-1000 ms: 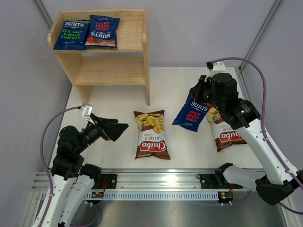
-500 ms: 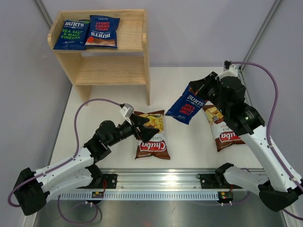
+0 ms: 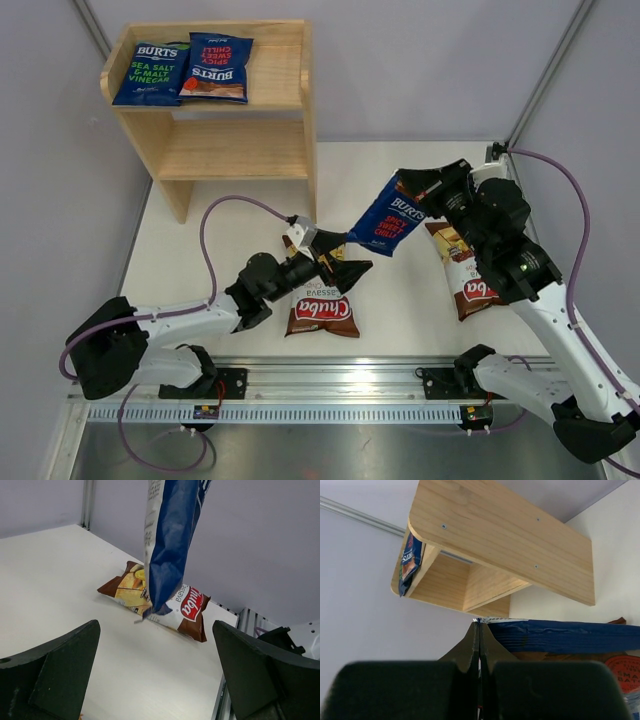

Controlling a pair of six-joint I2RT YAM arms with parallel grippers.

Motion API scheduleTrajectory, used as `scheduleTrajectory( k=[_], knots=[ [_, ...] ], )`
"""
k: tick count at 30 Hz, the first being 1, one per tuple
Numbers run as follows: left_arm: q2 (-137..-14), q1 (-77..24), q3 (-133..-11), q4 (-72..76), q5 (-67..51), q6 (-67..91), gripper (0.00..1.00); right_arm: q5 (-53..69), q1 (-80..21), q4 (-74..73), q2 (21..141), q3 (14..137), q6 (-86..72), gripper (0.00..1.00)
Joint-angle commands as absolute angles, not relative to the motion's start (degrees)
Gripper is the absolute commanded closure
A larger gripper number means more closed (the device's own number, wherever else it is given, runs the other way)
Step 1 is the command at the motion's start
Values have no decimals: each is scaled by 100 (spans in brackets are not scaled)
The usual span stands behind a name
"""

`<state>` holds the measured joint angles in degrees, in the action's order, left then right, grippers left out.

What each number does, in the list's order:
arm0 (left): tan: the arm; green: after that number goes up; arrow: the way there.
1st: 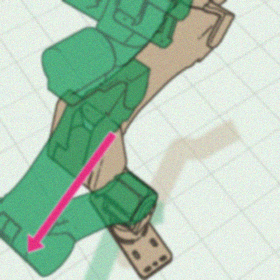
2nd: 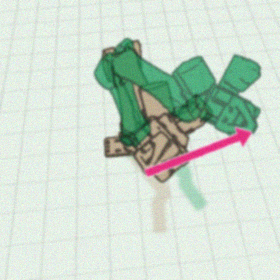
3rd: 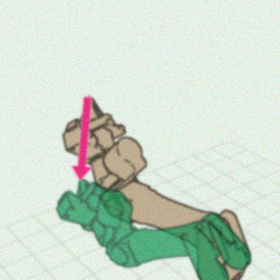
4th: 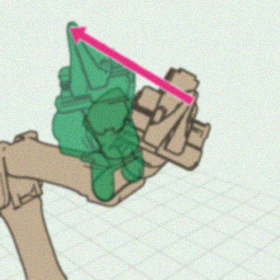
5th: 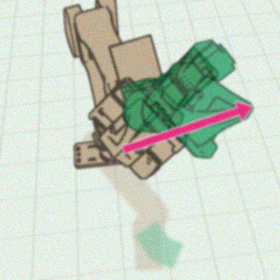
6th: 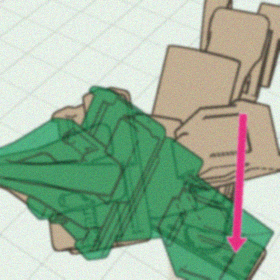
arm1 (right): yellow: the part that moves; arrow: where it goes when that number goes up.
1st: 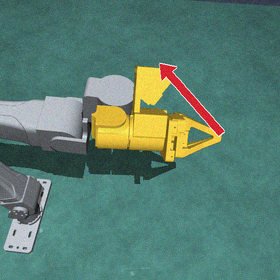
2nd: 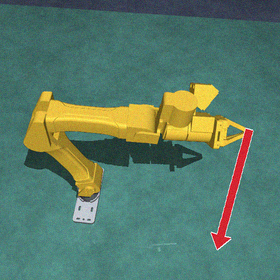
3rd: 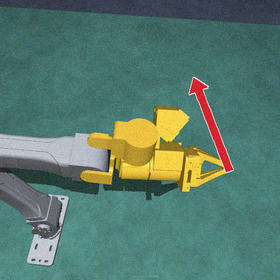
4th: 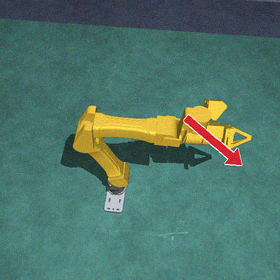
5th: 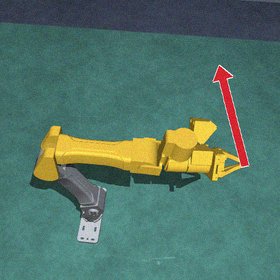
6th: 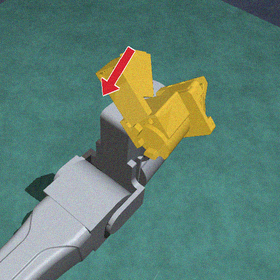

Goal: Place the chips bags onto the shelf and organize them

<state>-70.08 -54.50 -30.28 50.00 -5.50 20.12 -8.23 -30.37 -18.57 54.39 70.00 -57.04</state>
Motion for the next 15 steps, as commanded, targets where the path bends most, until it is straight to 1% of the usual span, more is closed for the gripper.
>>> scheduleTrajectory(
  k=[1, 7, 8, 9, 11, 12, 14, 15],
  knots=[
    [-7233, -5502, -3558, 5880, -263, 1986, 1, -598, -3059, -1249, 5247, 6882, -6214, 100],
    [-7584, -5502, -3876, 6205, -509, 2241, 1, -264, -3067, -950, 4992, 6557, -6574, 100],
    [-7724, -5502, -3989, 6257, -527, 2267, 2, -238, -3059, -914, 4940, 6531, -6661, 100],
    [-7786, -5502, -4034, 6267, -536, 2328, 4, -229, -3059, -888, 4905, 6487, -6697, 100],
    [-7962, -5511, -4122, 6336, -562, 2381, 13, -228, -3059, -861, 4826, 6486, -6732, 100],
    [-7998, -5519, -4139, 6380, -580, 2425, 24, -229, -3059, -879, 4799, 6504, -6732, 100],
    [-8033, -5520, -4096, 6504, -615, 2478, 37, -307, -3059, -993, 4694, 6513, -6680, 100],
    [-8016, -5528, -4078, 6539, -624, 2505, 51, -369, -3059, -1028, 4650, 6495, -6671, 100]
  ],
)
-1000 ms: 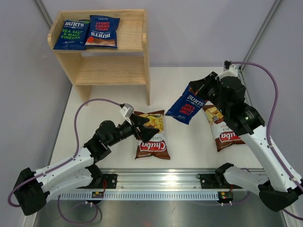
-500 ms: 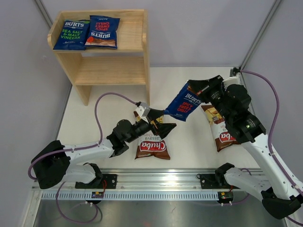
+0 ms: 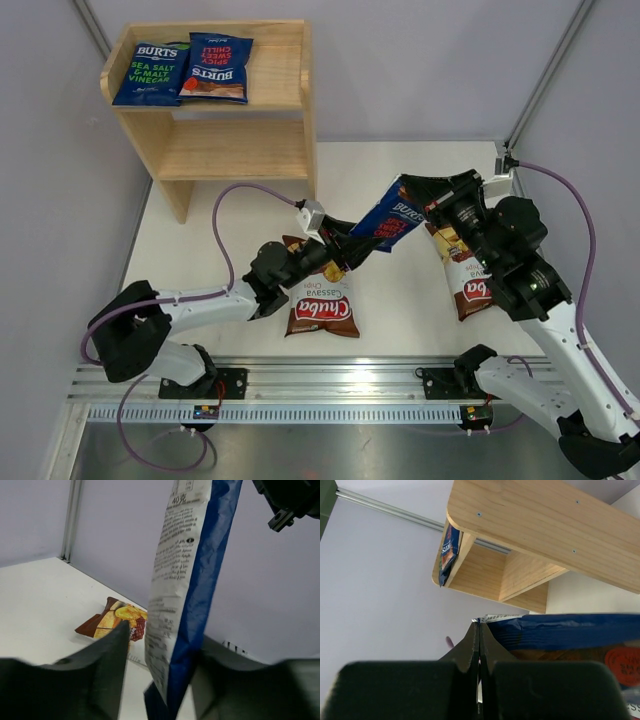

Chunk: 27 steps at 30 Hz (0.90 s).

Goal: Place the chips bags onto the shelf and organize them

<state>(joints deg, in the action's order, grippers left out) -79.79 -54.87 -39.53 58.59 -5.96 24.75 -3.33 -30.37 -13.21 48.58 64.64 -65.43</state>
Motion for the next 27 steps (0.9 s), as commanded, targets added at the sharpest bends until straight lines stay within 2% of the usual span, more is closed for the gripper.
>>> scheduleTrajectory(
  k=[1, 4, 8, 10, 11, 14, 15, 16, 17, 20, 21, 24, 27],
  knots=[
    [-7981, -5528, -4069, 6548, -685, 2531, 56, -413, -3059, -1046, 4615, 6478, -6662, 100],
    [-7718, -5520, -4043, 6260, -835, 2540, 76, -545, -3059, -1125, 4474, 6416, -6627, 100],
    [-7269, -5528, -4087, 5653, -984, 2514, 90, -483, -3067, -1169, 4351, 6416, -6530, 100],
    [-6972, -5528, -4026, 5441, -976, 2505, 100, -388, -3067, -1169, 4307, 6416, -6426, 91],
    [-6857, -5520, -4008, 5371, -967, 2514, 100, -335, -3059, -1169, 4298, 6425, -6373, 63],
    [-6443, -5502, -4218, 4485, -1168, 2313, 100, -98, -3059, -1484, 4263, 6783, -5768, 31],
    [-6338, -5493, -4306, 4161, -1317, 2277, 100, 69, -3067, -1616, 4245, 6898, -5418, 31],
    [-6137, -5476, -4602, 3305, -1431, 2224, 100, 375, -3059, -1817, 4210, 7065, -4579, 27],
    [-6039, -5441, -4719, 2904, -1537, 2154, 100, 430, -3059, -2124, 4193, 7441, -4196, 19],
    [-5653, -5274, -5087, 1629, -2247, 2188, 100, 1079, -3059, -3275, 4052, 8048, -2552, 11],
    [-5582, -5230, -5193, 1365, -2929, 2188, 100, 1290, -3067, -3853, 4017, 8164, -2236, 10],
    [-5327, -5159, -5493, 258, -3967, 2311, 100, 2203, -3059, -4707, 3850, 8437, -1076, 7],
    [-5195, -5142, -5738, -383, -4446, 2548, 100, 2871, -3067, -5166, 3762, 8604, -713, 7]
  ],
)
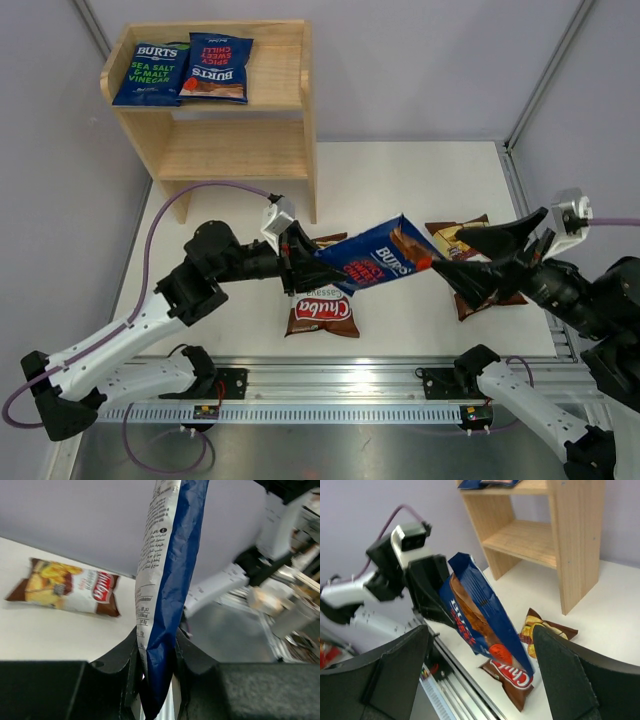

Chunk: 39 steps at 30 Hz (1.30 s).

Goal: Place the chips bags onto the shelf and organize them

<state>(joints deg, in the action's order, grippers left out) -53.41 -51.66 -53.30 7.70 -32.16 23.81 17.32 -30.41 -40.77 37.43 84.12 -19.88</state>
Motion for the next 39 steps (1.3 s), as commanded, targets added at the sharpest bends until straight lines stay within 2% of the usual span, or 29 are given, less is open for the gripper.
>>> scheduleTrajectory(
  k=[1, 3, 5, 8, 13, 18, 23, 25, 31, 32, 36, 39],
  knots=[
    [-5177, -5133, -5791, -535, -4447, 2618, 100, 3057, -3050, -5229, 3736, 8631, -529, 7],
    [-5159, -5124, -5914, -807, -4465, 2847, 100, 3521, -3059, -5430, 3735, 8710, -317, 7],
    [-5168, -5124, -5941, -826, -4622, 3109, 100, 3953, -3059, -5475, 3753, 8693, -115, 1],
    [-5168, -5124, -5898, -590, -4904, 3444, 100, 4780, -3059, -5283, 3840, 8561, -219, 1],
    [-5124, -5124, -5827, -361, -5133, 3542, 100, 4693, -3059, -5124, 4069, 8324, -386, 0],
    [-5256, -5124, -5757, -88, -5211, 3805, 100, 5001, -3059, -4616, 4140, 7884, -650, 4],
    [-5475, -5124, -5880, -211, -5124, 4051, 100, 5335, -3059, -4167, 3990, 7630, -694, 22],
    [-5511, -5133, -5906, -298, -5107, 4052, 100, 5248, -3059, -4192, 3973, 7620, -624, 37],
    [-5441, -5124, -5941, -422, -5054, 3990, 100, 5247, -3059, -4281, 4008, 7585, -589, 56],
    [-5423, -5124, -5959, -457, -5045, 3982, 100, 5256, -3059, -4228, 4008, 7568, -615, 67],
    [-5309, -5124, -6091, -597, -4975, 3929, 99, 5282, -3059, -4070, 3938, 7559, -764, 73],
    [-5177, -5115, -6187, -729, -4878, 3841, 94, 5282, -3067, -3850, 3903, 7559, -922, 90]
  ],
)
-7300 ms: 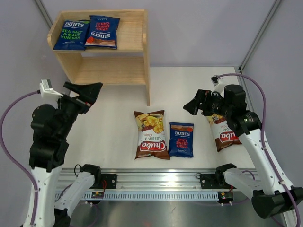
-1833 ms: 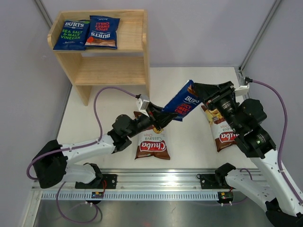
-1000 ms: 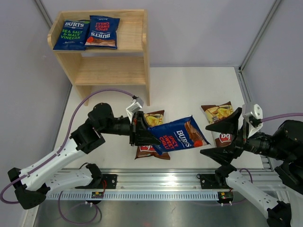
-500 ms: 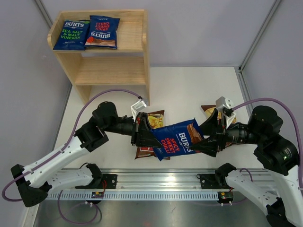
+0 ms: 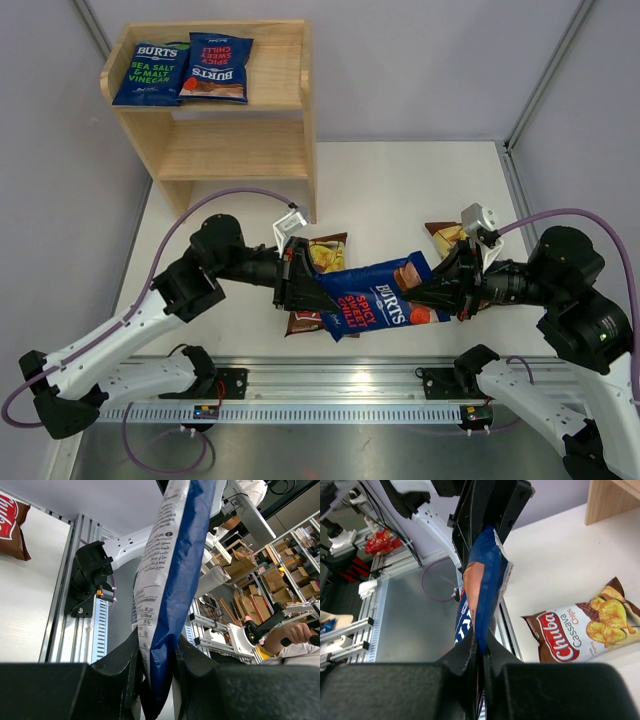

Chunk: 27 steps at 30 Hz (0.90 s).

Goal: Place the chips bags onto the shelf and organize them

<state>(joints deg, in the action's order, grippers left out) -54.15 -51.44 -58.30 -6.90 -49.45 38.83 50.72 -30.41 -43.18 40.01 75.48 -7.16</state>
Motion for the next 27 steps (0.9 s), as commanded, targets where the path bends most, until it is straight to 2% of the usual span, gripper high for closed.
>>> scheduleTrajectory(
  k=[1, 4, 5, 7, 11, 12, 21, 27],
  knots=[
    [-5090, -5115, -6214, -764, -4826, 3797, 87, 5265, -3059, -3719, 3902, 7567, -1001, 92],
    [-4966, -5115, -6179, -703, -4685, 3805, 74, 5195, -3059, -3376, 3902, 7471, -1458, 98],
    [-4861, -5115, -6066, -477, -4545, 3858, 63, 5151, -3059, -3070, 3894, 7427, -1607, 98],
    [-4782, -5115, -5942, -107, -4395, 4173, 58, 5054, -3067, -2630, 3832, 7200, -2160, 100],
    [-4606, -5124, -5696, 587, -4018, 4421, 36, 5028, -3059, -1601, 3718, 7005, -2855, 100],
    [-4501, -5124, -5539, 763, -4025, 4473, 34, 5010, -3059, -1530, 3692, 7005, -2900, 100],
    [-4228, -5185, -4940, 1897, -3648, 4913, 41, 4922, -3059, -827, 3674, 6785, -3375, 100],
    [-4254, -5361, -4834, 2320, -3358, 5010, 51, 4896, -3059, -738, 3779, 6697, -3305, 100]
  ],
)
